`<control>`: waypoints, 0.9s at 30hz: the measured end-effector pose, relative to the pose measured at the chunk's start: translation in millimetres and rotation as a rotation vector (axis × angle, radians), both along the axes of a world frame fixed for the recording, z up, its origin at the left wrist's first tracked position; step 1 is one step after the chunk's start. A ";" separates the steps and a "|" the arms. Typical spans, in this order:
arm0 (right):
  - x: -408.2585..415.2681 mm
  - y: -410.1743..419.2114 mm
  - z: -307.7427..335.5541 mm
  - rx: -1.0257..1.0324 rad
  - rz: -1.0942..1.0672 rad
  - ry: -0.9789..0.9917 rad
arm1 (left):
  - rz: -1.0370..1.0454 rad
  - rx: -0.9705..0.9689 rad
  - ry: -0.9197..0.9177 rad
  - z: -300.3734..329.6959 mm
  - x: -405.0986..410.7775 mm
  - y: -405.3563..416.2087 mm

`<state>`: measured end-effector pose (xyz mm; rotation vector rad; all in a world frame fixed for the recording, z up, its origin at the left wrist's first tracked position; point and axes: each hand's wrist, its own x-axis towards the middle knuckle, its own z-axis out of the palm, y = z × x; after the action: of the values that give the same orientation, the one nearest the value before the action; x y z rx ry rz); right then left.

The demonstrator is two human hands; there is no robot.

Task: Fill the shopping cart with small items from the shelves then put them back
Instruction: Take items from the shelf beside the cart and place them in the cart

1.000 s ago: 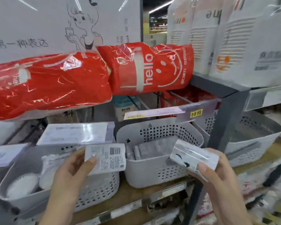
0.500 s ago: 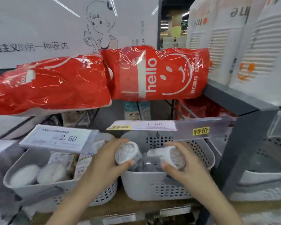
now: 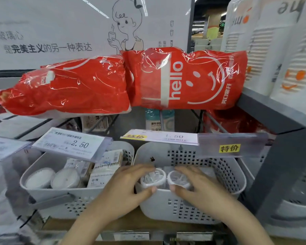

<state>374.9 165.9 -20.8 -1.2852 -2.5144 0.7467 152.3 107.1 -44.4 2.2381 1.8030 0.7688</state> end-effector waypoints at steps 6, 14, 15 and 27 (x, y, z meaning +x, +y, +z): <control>2.3 5.3 1.9 -0.080 0.023 0.061 | 0.034 0.006 -0.049 1.2 5.5 -0.4; -1.9 6.6 0.8 -0.067 0.099 0.036 | 0.079 0.008 -0.146 6.4 3.4 2.1; -2.1 5.5 0.2 -0.057 0.100 0.023 | 0.078 -0.001 -0.117 5.3 3.7 2.8; -0.1 -1.6 4.2 -0.057 0.049 0.019 | 0.176 -0.152 0.029 15.0 9.9 29.6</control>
<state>374.8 164.3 -16.5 -1.2322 -2.5355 0.8424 162.1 136.7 -29.4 2.0273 2.0191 0.6070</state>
